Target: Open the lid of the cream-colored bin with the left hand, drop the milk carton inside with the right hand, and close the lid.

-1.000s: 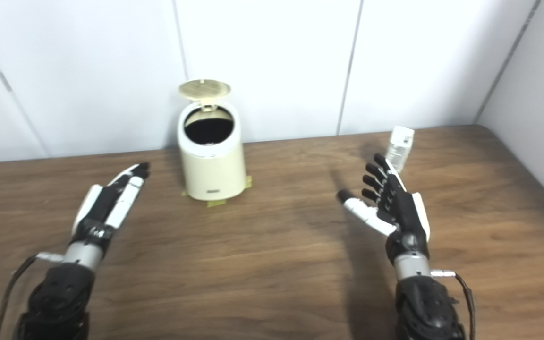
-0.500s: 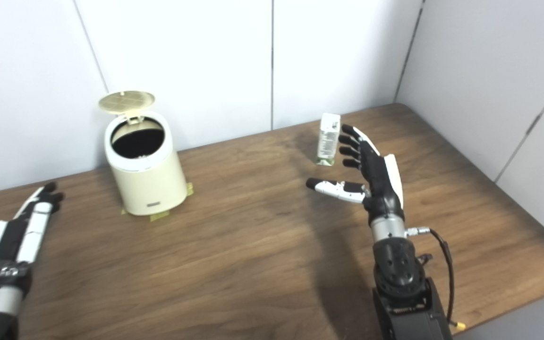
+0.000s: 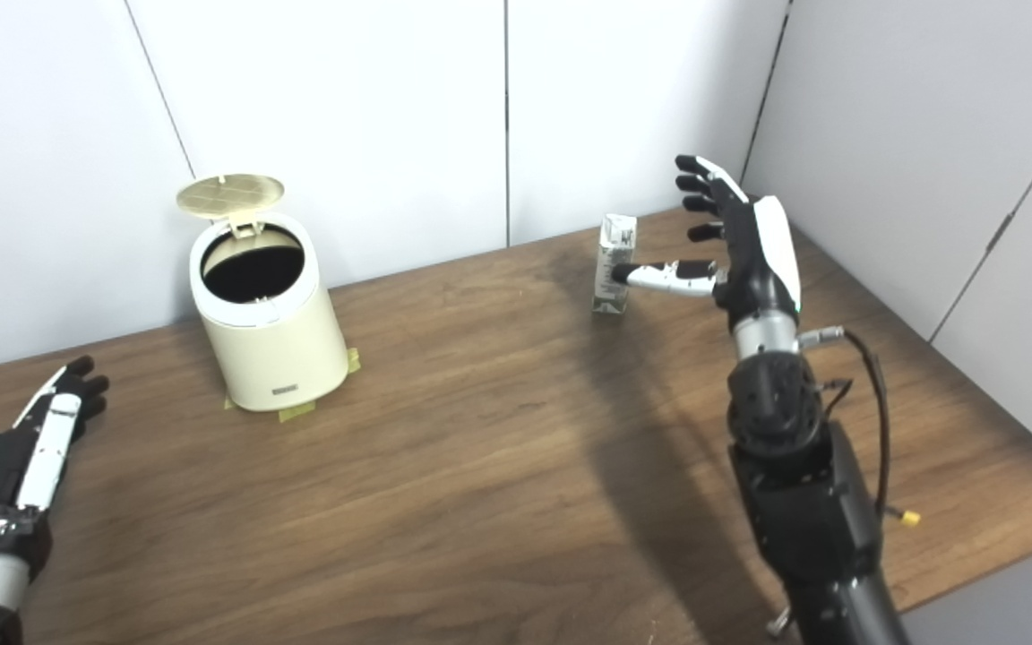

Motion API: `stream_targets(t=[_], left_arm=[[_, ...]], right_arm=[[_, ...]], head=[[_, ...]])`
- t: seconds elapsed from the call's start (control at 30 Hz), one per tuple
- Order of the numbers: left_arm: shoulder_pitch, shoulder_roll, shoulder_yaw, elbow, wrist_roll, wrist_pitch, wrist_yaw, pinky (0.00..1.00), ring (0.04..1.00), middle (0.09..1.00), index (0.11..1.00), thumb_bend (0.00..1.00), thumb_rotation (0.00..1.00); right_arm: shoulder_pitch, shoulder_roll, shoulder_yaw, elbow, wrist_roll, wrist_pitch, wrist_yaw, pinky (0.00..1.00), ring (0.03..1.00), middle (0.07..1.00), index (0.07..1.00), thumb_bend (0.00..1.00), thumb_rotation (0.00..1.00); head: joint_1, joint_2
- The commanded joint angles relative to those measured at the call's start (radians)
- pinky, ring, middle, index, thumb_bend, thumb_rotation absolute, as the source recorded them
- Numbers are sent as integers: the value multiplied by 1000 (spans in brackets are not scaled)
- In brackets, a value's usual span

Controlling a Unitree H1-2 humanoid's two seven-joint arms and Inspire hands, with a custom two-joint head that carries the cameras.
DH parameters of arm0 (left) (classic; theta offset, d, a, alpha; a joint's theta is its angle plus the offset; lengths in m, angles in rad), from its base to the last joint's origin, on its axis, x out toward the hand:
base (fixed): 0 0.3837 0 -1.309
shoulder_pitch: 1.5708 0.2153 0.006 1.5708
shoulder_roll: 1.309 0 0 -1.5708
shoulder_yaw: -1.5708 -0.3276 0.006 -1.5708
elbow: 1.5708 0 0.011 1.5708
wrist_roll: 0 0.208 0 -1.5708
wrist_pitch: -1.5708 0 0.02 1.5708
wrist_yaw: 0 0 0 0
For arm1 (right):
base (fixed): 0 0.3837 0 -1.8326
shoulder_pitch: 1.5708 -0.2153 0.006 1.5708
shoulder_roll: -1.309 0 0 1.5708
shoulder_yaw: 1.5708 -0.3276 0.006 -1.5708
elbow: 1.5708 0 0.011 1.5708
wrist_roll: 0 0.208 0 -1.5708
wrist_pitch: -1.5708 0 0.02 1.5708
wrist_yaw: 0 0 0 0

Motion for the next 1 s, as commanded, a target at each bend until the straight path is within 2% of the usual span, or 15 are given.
stream_targets(t=[0.0,0.03,0.17,0.23,0.37,0.47,0.53,0.6,0.73,0.97], left_arm=[[-31,13,-4,-41,-1,-11,7,998,917,908,943,486,920],[-31,13,-5,-43,-1,-8,8,999,913,907,941,486,905],[-29,17,-12,-51,9,9,12,991,910,903,930,481,891],[-31,19,-14,-53,13,16,14,981,909,902,924,477,887],[-32,24,-16,-61,11,29,11,977,906,903,917,467,880],[-31,36,-21,-64,9,34,0,957,907,899,915,438,884],[-31,43,-25,-67,9,44,-4,957,922,899,906,439,885],[-31,50,-29,-69,9,45,-8,979,938,906,906,443,883],[-32,52,-25,-72,-5,48,-8,1000,939,918,920,448,873],[-40,75,-46,-73,40,64,1,973,946,921,915,439,882]], right_arm=[[-78,-55,9,24,-12,-6,19,535,794,838,847,888,106],[-93,-67,14,46,-11,-7,25,619,808,841,841,897,95],[-154,-116,43,157,-13,-17,58,759,843,863,843,906,88],[-180,-135,72,198,-43,-13,57,743,823,844,833,910,102],[-244,-150,96,331,-37,-31,49,718,805,830,818,930,89],[-278,-145,115,395,-42,-24,45,710,810,827,804,925,81],[-294,-137,117,431,-25,-41,42,700,811,828,798,904,29],[-319,-131,130,483,-22,-58,34,686,811,836,794,905,20],[-353,-129,162,545,-32,-85,20,651,777,817,784,930,31],[-397,-132,212,610,-46,-86,15,669,771,801,782,947,14]], head=[[1,2],[2,2],[9,3],[15,3],[28,3],[37,2],[40,2],[47,3],[55,4],[57,5]])
